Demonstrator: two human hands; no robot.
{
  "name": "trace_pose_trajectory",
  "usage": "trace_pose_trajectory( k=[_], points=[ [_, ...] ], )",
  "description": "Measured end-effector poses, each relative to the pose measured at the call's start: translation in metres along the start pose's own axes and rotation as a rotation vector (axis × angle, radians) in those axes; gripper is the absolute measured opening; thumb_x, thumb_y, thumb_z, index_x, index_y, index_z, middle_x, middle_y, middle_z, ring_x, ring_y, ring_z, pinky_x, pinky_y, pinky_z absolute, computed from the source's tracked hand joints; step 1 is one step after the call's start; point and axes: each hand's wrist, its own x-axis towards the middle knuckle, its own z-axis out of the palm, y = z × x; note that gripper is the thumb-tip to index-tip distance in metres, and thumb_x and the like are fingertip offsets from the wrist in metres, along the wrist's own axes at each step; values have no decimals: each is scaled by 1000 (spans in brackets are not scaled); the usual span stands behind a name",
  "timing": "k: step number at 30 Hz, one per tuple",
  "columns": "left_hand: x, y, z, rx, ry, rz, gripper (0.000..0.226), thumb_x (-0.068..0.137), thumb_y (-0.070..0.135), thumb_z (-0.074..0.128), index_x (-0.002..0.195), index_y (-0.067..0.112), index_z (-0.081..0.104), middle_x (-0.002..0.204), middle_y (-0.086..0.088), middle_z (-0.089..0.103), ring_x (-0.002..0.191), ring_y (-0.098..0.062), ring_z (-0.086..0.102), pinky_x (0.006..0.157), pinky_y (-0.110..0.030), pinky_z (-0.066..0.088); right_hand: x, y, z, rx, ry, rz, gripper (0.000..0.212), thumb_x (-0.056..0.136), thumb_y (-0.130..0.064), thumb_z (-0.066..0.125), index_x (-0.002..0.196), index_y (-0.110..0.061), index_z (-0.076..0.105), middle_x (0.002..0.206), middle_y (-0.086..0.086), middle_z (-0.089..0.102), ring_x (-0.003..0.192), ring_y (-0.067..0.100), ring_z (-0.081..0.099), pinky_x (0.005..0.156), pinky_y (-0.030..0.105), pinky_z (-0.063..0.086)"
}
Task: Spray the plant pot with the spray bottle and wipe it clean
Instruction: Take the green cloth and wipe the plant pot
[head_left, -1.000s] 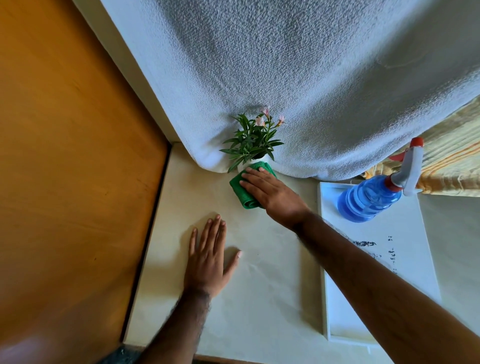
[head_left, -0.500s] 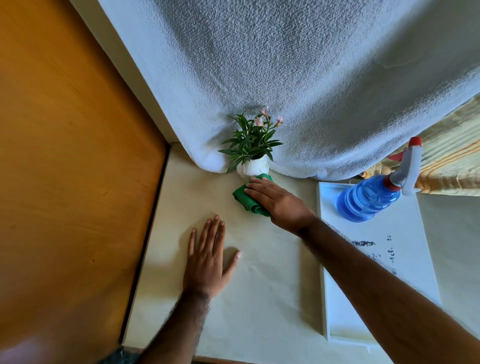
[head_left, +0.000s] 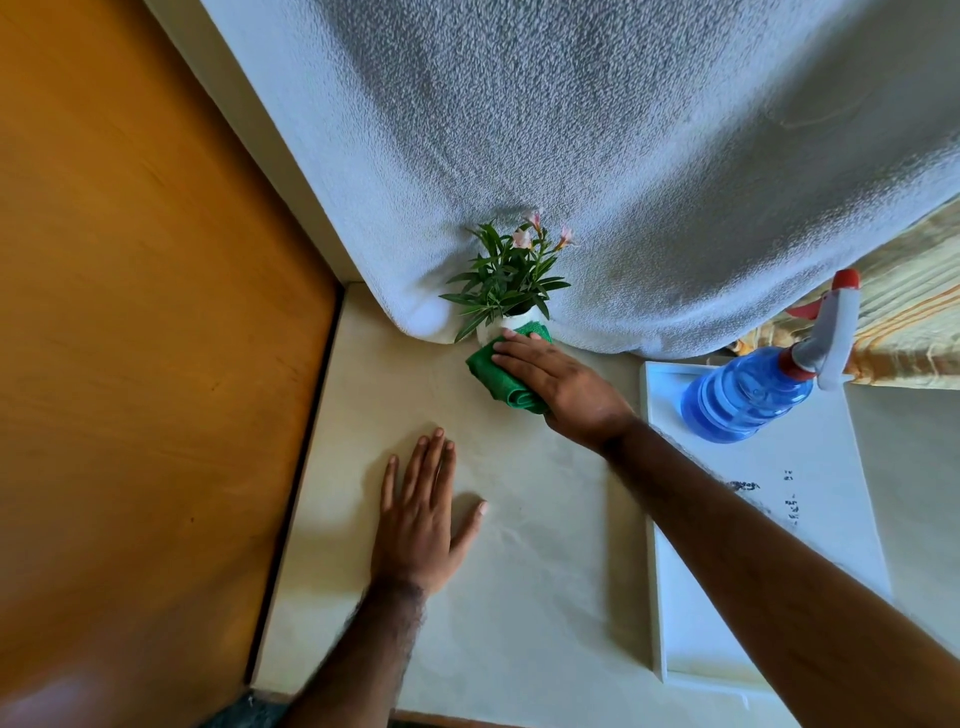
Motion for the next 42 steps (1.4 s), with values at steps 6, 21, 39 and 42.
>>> trace_pose_trajectory(
  k=[6,21,39,42],
  points=[
    [0,0,-1,1,-8,0,87,99,66,39,165,11,24,175,-9,23,161,-25,25,127,-59,30,-7,3,6,22,-35,13,70,73,29,62,139,5,57,148,21,55,143,38,45,119,55,34],
    [0,4,-5,-3,22,-11,87,97,63,48,163,9,30,173,-11,27,160,-26,27,126,-59,32,18,-22,6,-145,4,-239,44,110,-3,25,139,5,58,144,20,59,139,38,49,120,50,35],
    [0,1,0,8,46,2,87,97,63,51,163,10,29,173,-10,28,160,-25,27,126,-59,31,11,-8,29,262,-306,168,88,63,27,52,145,-6,54,157,12,47,146,24,42,121,31,29],
    [-1,1,1,-2,45,0,88,97,63,51,164,10,28,174,-9,27,161,-24,25,127,-59,30,15,-14,28,353,-270,267,84,66,27,51,142,-6,58,152,12,52,142,25,47,122,34,31]
  ],
)
